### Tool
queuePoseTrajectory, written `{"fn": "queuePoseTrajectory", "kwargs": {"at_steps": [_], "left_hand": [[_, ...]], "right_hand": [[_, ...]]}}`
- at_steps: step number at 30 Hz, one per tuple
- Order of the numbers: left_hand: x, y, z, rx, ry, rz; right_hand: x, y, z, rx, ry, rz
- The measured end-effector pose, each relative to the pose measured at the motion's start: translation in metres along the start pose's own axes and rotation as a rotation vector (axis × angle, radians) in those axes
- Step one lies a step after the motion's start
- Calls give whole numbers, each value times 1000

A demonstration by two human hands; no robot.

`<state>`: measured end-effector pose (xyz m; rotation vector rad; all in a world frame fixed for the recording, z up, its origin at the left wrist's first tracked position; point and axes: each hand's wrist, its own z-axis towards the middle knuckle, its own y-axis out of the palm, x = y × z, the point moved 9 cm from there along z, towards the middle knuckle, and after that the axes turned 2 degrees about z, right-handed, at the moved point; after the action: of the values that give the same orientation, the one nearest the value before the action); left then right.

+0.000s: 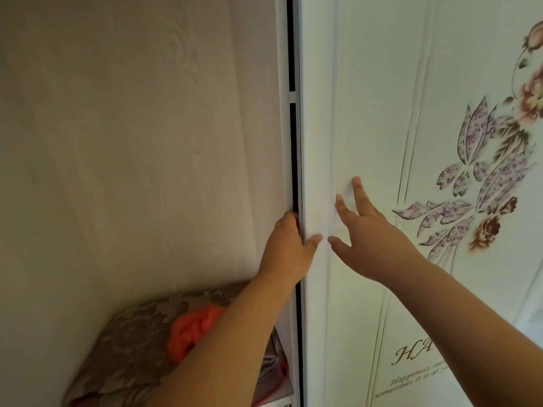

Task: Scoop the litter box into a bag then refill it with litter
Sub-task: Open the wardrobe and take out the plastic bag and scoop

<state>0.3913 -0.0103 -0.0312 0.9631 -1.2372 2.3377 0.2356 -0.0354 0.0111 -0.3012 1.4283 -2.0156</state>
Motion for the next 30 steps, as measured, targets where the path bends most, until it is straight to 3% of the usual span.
{"fn": "queuePoseTrajectory", "kwargs": {"at_steps": [13, 18, 21, 25, 30], "left_hand": [[-12, 13, -14, -3, 9, -25], [-16, 9, -20, -73, 19, -14], [-32, -4, -31, -63, 15, 49], [-63, -40, -48, -19, -48, 206], [-103, -94, -79, -20, -194, 409]], "right_hand": [[9, 27, -16, 18, -26, 25], [18, 23, -21, 111, 37, 111], [4, 24, -33, 160, -30, 175], [-41, 49, -36, -1, -190, 270], [-81, 69, -20, -181, -206, 327]]}}
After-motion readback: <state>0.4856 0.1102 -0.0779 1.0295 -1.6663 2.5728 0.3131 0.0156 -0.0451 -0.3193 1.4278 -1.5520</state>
